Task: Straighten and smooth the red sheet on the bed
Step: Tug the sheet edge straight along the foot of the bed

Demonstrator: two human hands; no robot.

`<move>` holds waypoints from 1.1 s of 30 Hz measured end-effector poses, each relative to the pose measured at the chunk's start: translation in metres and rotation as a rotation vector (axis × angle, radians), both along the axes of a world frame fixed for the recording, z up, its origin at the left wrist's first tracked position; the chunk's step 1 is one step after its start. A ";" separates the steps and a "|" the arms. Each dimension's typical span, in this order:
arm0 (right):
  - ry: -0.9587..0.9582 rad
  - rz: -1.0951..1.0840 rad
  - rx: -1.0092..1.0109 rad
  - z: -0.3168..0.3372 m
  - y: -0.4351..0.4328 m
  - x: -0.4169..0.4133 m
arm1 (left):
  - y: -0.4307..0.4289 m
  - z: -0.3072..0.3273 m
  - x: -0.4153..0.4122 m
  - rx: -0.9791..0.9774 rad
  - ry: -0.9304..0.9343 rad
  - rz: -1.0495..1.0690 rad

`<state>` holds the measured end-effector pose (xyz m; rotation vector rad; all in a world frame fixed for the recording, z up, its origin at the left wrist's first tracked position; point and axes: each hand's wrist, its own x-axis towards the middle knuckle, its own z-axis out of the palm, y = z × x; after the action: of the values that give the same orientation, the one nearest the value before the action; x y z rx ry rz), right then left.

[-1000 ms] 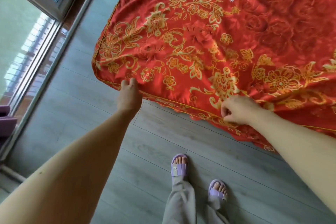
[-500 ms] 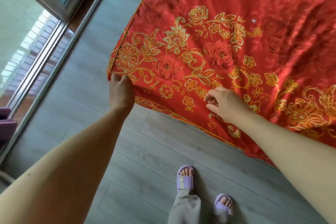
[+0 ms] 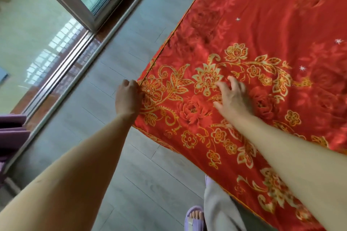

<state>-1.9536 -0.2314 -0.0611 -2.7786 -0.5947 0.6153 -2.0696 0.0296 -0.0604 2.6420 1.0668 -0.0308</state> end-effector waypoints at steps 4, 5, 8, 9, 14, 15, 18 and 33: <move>-0.088 -0.055 0.043 -0.012 0.011 0.036 | 0.005 -0.009 0.027 0.051 0.070 0.007; -0.082 -0.076 0.069 -0.014 0.012 0.043 | 0.005 -0.009 0.028 0.043 0.081 0.008; -0.069 -0.110 0.124 -0.016 0.019 0.059 | 0.013 -0.004 0.032 -0.051 0.099 0.000; -0.070 -0.104 0.113 -0.016 0.022 0.062 | 0.017 -0.002 0.034 -0.085 0.099 0.005; -0.111 -0.101 0.101 -0.007 0.034 0.068 | 0.036 0.000 0.038 -0.127 0.035 0.129; -0.126 -0.128 0.120 -0.006 0.037 0.072 | 0.039 -0.001 0.041 -0.137 0.021 0.147; -0.089 -0.225 0.074 -0.002 0.047 0.089 | 0.048 -0.004 0.056 -0.202 0.061 0.094; -0.078 -0.413 0.047 -0.007 0.049 0.134 | 0.039 -0.013 0.205 -0.237 0.004 -0.174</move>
<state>-1.8192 -0.1829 -0.0677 -2.7684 -0.0379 0.3978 -1.8642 0.0690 -0.0730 2.5103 0.7786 -0.1871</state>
